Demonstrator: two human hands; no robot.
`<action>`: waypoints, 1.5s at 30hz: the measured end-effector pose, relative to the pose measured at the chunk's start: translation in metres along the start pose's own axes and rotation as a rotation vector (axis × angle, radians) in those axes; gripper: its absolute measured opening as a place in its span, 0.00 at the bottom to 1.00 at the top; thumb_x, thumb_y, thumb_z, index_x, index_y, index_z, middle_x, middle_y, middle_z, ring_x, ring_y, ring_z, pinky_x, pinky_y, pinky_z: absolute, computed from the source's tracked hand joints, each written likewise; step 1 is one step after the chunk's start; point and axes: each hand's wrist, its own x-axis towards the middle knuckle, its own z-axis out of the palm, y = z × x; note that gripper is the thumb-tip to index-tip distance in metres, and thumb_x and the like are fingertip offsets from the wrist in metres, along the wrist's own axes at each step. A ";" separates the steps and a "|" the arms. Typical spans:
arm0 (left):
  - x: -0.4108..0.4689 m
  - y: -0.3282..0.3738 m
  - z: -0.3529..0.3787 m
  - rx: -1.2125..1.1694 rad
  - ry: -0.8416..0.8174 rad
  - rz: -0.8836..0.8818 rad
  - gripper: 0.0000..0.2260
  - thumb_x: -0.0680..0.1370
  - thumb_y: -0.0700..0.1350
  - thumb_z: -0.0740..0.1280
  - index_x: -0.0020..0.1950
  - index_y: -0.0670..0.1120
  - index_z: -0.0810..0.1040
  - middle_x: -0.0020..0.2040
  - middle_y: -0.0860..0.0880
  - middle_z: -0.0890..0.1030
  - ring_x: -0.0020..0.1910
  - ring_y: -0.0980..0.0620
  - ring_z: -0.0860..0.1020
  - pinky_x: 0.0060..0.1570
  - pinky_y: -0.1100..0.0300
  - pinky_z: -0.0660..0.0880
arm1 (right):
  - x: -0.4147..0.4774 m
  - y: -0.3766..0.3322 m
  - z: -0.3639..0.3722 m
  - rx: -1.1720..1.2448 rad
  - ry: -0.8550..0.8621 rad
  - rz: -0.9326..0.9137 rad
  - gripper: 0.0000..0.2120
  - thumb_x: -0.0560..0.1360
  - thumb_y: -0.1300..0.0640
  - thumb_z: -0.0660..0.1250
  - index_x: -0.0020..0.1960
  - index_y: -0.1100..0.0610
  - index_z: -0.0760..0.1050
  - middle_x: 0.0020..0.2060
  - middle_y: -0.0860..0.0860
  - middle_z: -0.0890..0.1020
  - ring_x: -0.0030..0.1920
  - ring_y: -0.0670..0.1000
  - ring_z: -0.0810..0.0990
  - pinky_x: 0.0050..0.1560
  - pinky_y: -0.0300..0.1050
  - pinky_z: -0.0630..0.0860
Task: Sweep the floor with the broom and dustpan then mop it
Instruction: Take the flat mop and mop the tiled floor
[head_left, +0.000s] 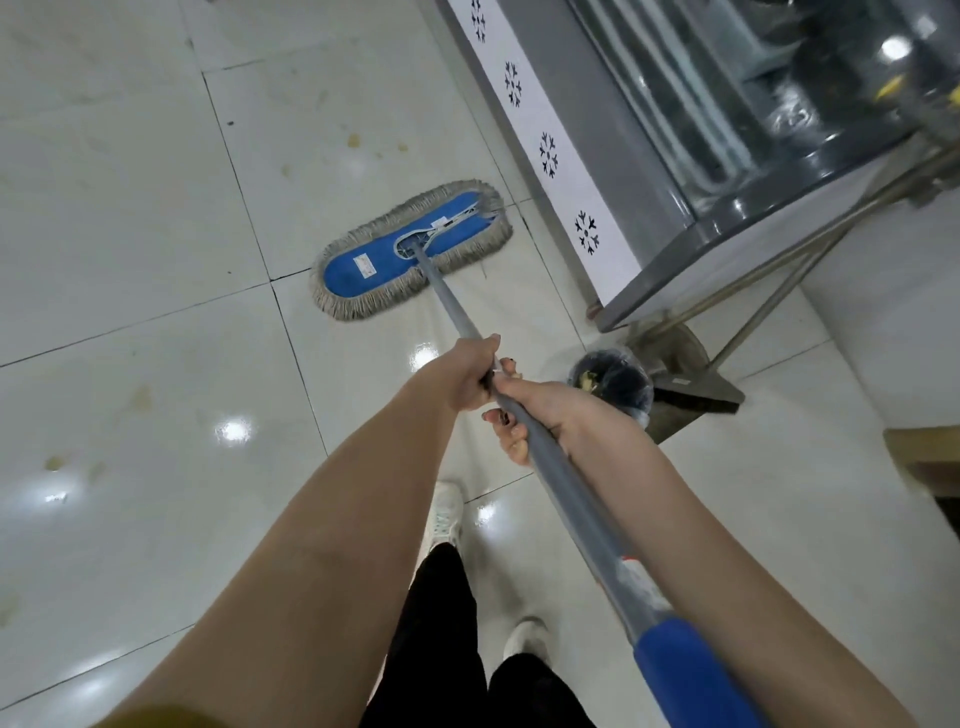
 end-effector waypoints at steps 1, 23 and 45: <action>0.005 0.016 -0.003 0.008 -0.005 0.005 0.08 0.83 0.47 0.56 0.55 0.43 0.61 0.33 0.47 0.67 0.29 0.52 0.67 0.20 0.65 0.74 | 0.006 -0.015 0.005 0.014 -0.005 0.002 0.20 0.80 0.46 0.59 0.38 0.60 0.66 0.14 0.50 0.69 0.11 0.44 0.64 0.14 0.27 0.61; 0.008 0.044 -0.015 0.000 0.014 0.106 0.11 0.82 0.47 0.58 0.44 0.42 0.66 0.34 0.45 0.73 0.31 0.50 0.73 0.27 0.59 0.75 | 0.009 -0.038 0.015 0.024 -0.101 -0.030 0.15 0.80 0.60 0.60 0.35 0.59 0.65 0.17 0.50 0.69 0.12 0.42 0.66 0.15 0.30 0.65; -0.085 -0.196 0.065 0.121 0.124 0.019 0.15 0.83 0.49 0.56 0.40 0.41 0.67 0.33 0.47 0.74 0.17 0.54 0.75 0.27 0.62 0.74 | -0.083 0.172 -0.116 -0.138 -0.147 0.048 0.13 0.79 0.58 0.63 0.38 0.58 0.65 0.19 0.50 0.69 0.14 0.42 0.67 0.15 0.30 0.66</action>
